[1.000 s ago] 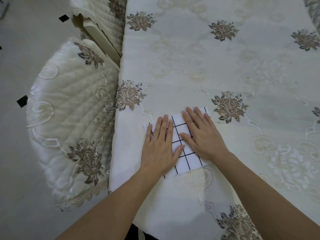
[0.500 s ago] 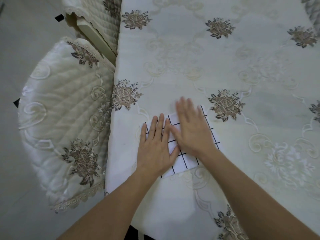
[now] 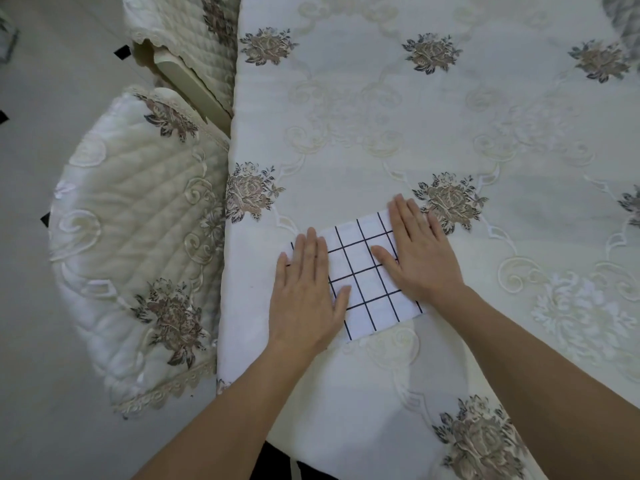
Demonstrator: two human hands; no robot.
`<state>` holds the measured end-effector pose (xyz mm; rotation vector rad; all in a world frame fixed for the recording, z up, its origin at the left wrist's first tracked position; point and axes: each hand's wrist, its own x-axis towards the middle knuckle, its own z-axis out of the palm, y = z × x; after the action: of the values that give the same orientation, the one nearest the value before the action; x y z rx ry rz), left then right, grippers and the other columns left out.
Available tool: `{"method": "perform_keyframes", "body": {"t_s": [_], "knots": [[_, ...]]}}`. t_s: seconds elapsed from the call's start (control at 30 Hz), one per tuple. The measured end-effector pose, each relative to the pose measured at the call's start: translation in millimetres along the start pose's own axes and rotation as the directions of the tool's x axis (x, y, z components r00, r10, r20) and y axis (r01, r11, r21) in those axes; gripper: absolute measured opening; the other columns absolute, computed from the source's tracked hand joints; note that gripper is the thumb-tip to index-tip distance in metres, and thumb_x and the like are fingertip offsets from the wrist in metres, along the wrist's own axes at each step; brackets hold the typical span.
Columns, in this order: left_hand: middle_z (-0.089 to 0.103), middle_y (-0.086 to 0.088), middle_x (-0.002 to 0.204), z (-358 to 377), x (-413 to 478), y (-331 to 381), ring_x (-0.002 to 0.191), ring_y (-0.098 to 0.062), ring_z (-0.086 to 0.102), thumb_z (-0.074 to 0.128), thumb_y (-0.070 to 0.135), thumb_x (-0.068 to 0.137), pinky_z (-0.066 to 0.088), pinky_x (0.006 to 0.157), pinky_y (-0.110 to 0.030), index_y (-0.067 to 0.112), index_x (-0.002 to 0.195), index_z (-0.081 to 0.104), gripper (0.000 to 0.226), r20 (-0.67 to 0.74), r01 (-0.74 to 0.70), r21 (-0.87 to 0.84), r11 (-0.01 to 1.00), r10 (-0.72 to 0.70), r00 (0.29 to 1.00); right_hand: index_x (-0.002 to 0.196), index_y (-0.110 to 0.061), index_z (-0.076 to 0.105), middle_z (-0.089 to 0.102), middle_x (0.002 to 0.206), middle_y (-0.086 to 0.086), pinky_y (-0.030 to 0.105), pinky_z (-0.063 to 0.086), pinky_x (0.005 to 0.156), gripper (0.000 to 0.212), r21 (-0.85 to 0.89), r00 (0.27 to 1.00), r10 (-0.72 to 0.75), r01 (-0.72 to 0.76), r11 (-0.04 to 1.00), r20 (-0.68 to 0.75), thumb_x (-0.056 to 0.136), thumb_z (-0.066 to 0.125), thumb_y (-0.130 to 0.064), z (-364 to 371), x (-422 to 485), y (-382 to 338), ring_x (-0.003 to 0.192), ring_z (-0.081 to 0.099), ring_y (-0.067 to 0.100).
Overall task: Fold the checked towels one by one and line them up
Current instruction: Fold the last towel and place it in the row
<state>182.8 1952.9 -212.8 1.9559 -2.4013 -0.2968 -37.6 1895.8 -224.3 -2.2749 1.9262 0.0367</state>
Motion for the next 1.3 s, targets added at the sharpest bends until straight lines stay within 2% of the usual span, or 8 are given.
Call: {"method": "perform_keyframes", "body": {"t_s": [0.1, 0.3, 0.43, 0.63, 0.87, 0.93, 1.07, 1.3], "knots": [[0.0, -0.009, 0.167, 9.4, -20.4, 16.2, 0.154, -0.022, -0.003, 0.03, 0.054, 0.101, 0.013, 0.124, -0.048, 0.009, 0.159, 0.009, 0.077, -0.007, -0.152, -0.002, 0.988, 0.152, 0.988, 0.159, -0.016, -0.006, -0.01, 0.167, -0.002, 0.041, 0.0, 0.125, 0.081, 0.002, 1.0, -0.007, 0.007, 1.0, -0.003, 0.098, 0.007, -0.068, 1.3, -1.0, -0.6, 0.152, -0.013, 0.011], [0.002, -0.008, 0.167, 17.5, -27.6, 17.0, 0.154, -0.02, -0.003, 0.026, 0.056, 0.1, 0.012, 0.124, -0.047, 0.01, 0.159, 0.01, 0.077, 0.041, -0.109, 0.03, 0.994, 0.108, 0.993, 0.159, -0.009, 0.006, 0.001, 0.168, 0.007, 0.049, 0.003, 0.124, 0.082, -0.036, 0.996, 0.059, -0.061, 0.997, -0.062, 0.099, 0.012, -0.065, -14.0, -10.5, -24.0, 0.154, -0.001, 0.022], [-0.005, -0.003, 0.167, 15.1, -27.0, 19.3, 0.154, -0.018, -0.009, 0.024, 0.048, 0.097, 0.011, 0.124, -0.047, 0.013, 0.159, 0.003, 0.075, 0.06, -0.104, -0.002, 0.995, 0.104, 0.993, 0.159, -0.014, 0.01, 0.002, 0.168, 0.003, 0.046, 0.01, 0.125, 0.073, 0.136, 0.988, -0.134, 0.143, 0.98, -0.073, 0.103, 0.019, -0.059, 3.5, -54.9, -82.3, 0.154, -0.003, 0.016], [0.001, -0.006, 0.167, 17.8, -27.1, 16.8, 0.154, -0.019, -0.004, 0.027, 0.059, 0.099, 0.011, 0.124, -0.047, 0.01, 0.159, 0.009, 0.079, 0.049, -0.105, 0.001, 0.994, 0.105, 0.993, 0.16, -0.017, 0.002, -0.003, 0.168, -0.001, 0.044, 0.008, 0.125, 0.079, 0.031, 0.999, 0.045, -0.044, 0.999, -0.023, 0.099, 0.014, -0.066, 10.0, -70.4, -18.5, 0.154, -0.005, 0.015], [0.043, -0.006, 0.151, -16.5, -5.5, 9.4, 0.136, -0.025, 0.042, 0.036, 0.061, 0.093, 0.031, 0.107, -0.043, 0.017, 0.141, 0.048, 0.066, 0.061, -0.179, 0.043, 0.983, 0.176, 0.982, 0.159, -0.016, -0.008, -0.012, 0.167, -0.003, 0.043, 0.003, 0.125, 0.08, 0.015, 0.994, 0.107, -0.108, 0.994, 0.024, 0.1, 0.016, -0.065, 3.1, -71.6, -6.7, 0.152, -0.014, 0.013], [0.033, -0.005, 0.158, -24.3, 6.9, -1.7, 0.144, -0.024, 0.032, 0.033, 0.059, 0.095, 0.024, 0.116, -0.045, 0.019, 0.148, 0.039, 0.066, 0.067, -0.245, 0.045, 0.968, 0.242, 0.968, 0.158, -0.016, -0.009, -0.014, 0.167, -0.003, 0.042, 0.0, 0.124, 0.08, 0.015, 0.993, 0.114, -0.114, 0.993, 0.035, 0.1, 0.014, -0.066, 0.9, -72.8, -7.5, 0.152, -0.016, 0.012], [-0.011, -0.001, 0.167, -21.5, 23.7, -47.5, 0.153, -0.015, -0.011, 0.016, 0.061, 0.1, 0.009, 0.125, -0.046, 0.015, 0.159, -0.001, 0.078, 0.161, -0.378, 0.091, 0.921, 0.361, 0.919, 0.158, -0.017, -0.013, -0.019, 0.165, -0.004, 0.043, 0.002, 0.124, 0.081, 0.004, 0.99, 0.117, -0.118, 0.993, 0.079, 0.099, 0.008, -0.069, -3.6, -71.0, -7.2, 0.151, -0.019, 0.011], [-0.028, 0.002, 0.162, -32.8, 34.2, -79.7, 0.149, -0.013, -0.024, 0.006, 0.066, 0.099, -0.002, 0.125, -0.043, 0.016, 0.156, -0.019, 0.079, 0.302, -0.455, 0.091, 0.886, 0.411, 0.86, 0.158, -0.018, -0.011, -0.016, 0.166, -0.004, 0.044, 0.007, 0.125, 0.081, -0.048, 0.981, 0.157, -0.153, 0.987, 0.116, 0.098, 0.006, -0.07, -11.7, -68.8, -11.4, 0.152, -0.016, 0.012]]}}
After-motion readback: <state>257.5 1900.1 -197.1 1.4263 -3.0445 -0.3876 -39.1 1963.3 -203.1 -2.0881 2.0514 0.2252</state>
